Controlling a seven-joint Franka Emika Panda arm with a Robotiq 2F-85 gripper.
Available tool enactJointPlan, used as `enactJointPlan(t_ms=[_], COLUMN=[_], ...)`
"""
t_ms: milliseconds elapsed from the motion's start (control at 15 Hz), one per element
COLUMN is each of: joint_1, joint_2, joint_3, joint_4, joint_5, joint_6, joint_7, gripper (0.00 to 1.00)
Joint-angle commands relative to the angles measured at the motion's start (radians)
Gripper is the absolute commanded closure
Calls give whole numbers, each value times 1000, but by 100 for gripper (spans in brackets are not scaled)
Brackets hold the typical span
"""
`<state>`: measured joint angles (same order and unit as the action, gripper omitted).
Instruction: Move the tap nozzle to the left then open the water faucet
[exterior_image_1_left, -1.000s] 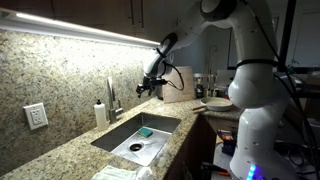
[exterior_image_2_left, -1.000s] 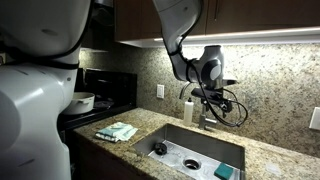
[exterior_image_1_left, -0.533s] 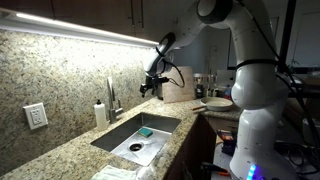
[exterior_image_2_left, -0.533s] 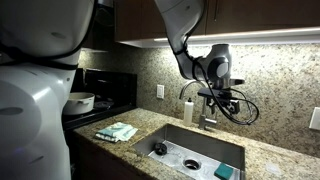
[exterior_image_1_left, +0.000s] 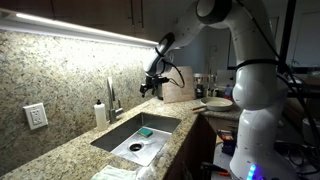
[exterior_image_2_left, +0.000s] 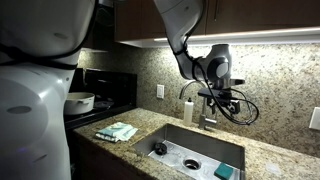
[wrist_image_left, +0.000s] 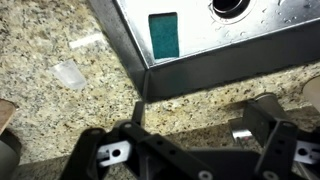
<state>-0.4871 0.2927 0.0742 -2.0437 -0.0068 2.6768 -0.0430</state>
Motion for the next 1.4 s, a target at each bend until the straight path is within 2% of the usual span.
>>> enactJointPlan(t_ms=[0, 200, 267, 533, 600, 800, 1067, 1333], joint_1=[84, 119, 86, 112, 119, 60, -51, -123], joint_2=[43, 124, 151, 233, 246, 274, 305, 349], joint_3=[-83, -49, -1, 11, 1, 42, 187, 299], joint_4=[-1, 27, 42, 109, 131, 196, 267, 311], joint_5=[74, 122, 104, 77, 80, 81, 63, 56], joint_6=[159, 378, 420, 533, 542, 556, 504, 449], joint_7=[-86, -104, -88, -53, -43, -58, -96, -121], gripper=[0, 0, 0, 0, 0, 0, 0, 0])
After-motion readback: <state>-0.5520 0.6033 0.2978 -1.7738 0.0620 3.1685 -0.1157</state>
